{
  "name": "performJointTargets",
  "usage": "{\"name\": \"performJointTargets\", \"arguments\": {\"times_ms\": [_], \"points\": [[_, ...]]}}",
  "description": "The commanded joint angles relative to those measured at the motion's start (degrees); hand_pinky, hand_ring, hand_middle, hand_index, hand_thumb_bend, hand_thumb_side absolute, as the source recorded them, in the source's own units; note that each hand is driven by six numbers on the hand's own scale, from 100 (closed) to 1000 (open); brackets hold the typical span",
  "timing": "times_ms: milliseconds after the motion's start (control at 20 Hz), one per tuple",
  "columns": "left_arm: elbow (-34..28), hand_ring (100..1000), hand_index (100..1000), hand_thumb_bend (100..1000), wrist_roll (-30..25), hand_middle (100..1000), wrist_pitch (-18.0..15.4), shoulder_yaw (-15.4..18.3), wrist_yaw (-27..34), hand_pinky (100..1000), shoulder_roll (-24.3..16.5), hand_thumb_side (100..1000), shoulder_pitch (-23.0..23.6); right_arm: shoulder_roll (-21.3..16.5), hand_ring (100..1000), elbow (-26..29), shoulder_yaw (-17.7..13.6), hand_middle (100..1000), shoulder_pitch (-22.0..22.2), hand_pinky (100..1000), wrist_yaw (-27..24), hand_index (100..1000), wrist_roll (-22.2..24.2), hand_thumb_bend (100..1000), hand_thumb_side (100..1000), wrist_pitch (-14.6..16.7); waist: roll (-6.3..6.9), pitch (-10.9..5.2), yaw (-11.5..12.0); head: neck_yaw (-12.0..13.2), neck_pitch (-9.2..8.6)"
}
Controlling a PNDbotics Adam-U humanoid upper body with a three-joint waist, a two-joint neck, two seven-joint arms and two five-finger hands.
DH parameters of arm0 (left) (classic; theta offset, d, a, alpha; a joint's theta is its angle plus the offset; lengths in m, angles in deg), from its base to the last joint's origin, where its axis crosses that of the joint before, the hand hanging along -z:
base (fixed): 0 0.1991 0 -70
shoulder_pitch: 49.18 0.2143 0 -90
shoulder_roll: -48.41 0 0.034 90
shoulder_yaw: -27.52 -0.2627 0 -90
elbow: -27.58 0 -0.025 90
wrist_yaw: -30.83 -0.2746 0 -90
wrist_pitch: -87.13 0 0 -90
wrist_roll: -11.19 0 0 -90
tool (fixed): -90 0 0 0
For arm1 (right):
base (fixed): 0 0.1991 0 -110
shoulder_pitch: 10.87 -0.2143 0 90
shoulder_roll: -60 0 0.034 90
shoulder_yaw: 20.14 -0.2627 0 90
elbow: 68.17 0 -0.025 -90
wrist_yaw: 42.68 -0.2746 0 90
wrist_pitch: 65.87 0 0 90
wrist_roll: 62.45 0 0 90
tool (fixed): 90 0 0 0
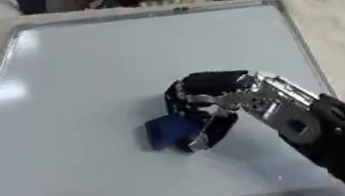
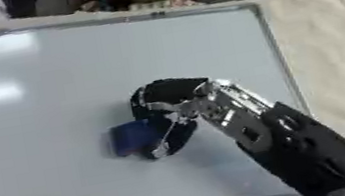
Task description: Wipe the whiteboard clean with a brush.
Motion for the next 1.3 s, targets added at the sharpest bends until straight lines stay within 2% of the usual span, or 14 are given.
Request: {"name": "performJointTargets", "arguments": {"times_ms": [50,200,850,1300], "points": [[-0.6,629,662,304,0.1,558,0.0,0.1,-0.1,654,-0.8,973,-0.6,-0.4,786,0.0,-0.5,592,-0.6,644,-1.2,100,1.0,351,234,-0.3,0.32,-0.89,0.1,0.1,-0.63],[-0.6,629,662,304,0.2,558,0.0,0.0,-0.1,655,-0.8,973,-0.7,-0.4,783,0.1,-0.5,554,-0.6,640,-1.6,100,1.1,348,240,-0.4,0.32,-0.93,0.1,0.1,-0.69],[-0.6,630,661,306,0.1,558,0.1,-0.1,0.0,655,-0.9,973,-0.7,-1.1,775,0.6,-0.9,489,-0.8,632,-2.5,100,0.5,358,249,-0.5,0.4,-1.14,0.0,0.2,-0.98],[-0.5,630,661,303,-0.1,558,0.1,-0.1,-0.1,655,-0.9,974,-0.6,-2.1,766,0.8,-1.5,398,-0.7,631,-2.7,100,-0.1,366,260,-0.5,0.51,-1.06,-0.2,0.3,-1.04]]}}
